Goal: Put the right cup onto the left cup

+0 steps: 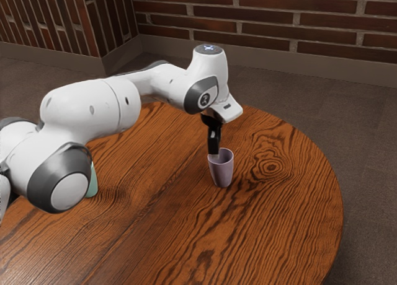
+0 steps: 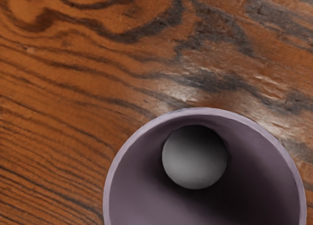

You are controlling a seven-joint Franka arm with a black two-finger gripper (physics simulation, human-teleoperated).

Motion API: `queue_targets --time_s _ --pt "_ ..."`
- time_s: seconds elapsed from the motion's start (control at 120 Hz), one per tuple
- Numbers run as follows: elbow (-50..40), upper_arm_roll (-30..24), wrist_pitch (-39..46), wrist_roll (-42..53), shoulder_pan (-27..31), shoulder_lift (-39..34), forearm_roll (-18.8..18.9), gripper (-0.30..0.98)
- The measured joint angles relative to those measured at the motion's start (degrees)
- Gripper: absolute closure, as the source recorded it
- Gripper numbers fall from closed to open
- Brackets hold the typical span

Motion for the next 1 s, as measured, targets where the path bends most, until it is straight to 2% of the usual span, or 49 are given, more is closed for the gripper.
queue_targets --time_s 0.083,0.267,0.417,0.567,0.758,1.0 --pt "1.10 -0.23 1.65 -0.09 0.14 1.95 -0.52 0.06" --pt "2.51 -0.38 3.98 -0.24 0.39 4.16 -1.38 0.47" --pt "2.76 -1.11 4.94 -0.43 0.67 4.30 -2.20 0.65" --pt "2.75 -1.23 5.52 -0.69 0.99 4.10 -2.89 0.73" --pt "1.00 -1.22 5.07 -1.35 1.16 1.59 -3.19 0.77" --pt "-13.76 -0.73 2.91 -2.72 4.11 -13.23 -2.31 0.78"
